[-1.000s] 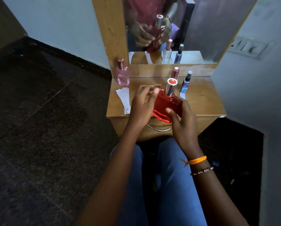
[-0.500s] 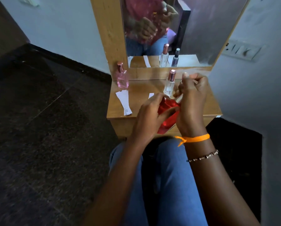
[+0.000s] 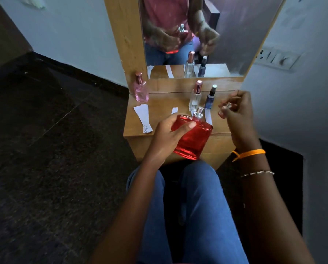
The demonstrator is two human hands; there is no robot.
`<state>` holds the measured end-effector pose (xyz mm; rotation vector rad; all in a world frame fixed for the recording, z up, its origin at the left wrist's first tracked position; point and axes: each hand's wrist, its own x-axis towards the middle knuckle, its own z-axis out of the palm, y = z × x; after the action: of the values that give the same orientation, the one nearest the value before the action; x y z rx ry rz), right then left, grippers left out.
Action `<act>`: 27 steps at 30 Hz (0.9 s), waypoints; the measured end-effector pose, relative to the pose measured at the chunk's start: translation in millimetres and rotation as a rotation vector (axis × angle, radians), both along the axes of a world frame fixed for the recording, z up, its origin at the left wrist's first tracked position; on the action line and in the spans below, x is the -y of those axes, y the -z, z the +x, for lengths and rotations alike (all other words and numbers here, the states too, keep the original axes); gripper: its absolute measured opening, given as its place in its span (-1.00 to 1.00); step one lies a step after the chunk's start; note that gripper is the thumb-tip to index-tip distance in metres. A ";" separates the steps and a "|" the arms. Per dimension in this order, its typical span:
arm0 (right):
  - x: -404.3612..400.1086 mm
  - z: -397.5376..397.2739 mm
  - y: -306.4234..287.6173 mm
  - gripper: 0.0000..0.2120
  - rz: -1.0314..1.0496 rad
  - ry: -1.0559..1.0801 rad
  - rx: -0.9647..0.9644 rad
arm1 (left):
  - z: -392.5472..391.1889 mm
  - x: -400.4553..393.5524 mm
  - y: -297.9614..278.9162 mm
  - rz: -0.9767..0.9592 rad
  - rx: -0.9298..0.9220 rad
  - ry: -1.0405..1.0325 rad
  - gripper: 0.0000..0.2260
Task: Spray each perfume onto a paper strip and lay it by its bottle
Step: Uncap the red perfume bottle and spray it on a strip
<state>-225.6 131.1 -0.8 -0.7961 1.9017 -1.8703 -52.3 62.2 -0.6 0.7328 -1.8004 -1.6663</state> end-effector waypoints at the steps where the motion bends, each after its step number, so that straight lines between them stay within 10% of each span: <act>1: -1.5 -0.7 9.9 -0.64 0.076 0.056 -0.109 | -0.7 0.1 0.7 0.005 0.004 -0.008 -0.73; 14: -18.5 15.5 32.8 -0.63 0.122 0.290 -0.548 | -10.8 -3.5 6.5 0.056 0.046 -0.015 -0.63; 20: -29.2 52.7 19.9 -0.58 -0.024 -0.337 -0.137 | -16.5 -4.5 3.2 0.093 0.001 -0.018 -0.87; 27: -31.1 51.0 36.4 -0.37 0.006 -0.349 -0.176 | -19.9 19.6 10.9 -0.246 0.229 -0.105 -0.68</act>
<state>-174.6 162.2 -37.2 -1.2373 1.7270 -1.6247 -72.2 42.6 -11.5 0.9184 -2.0416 -1.3063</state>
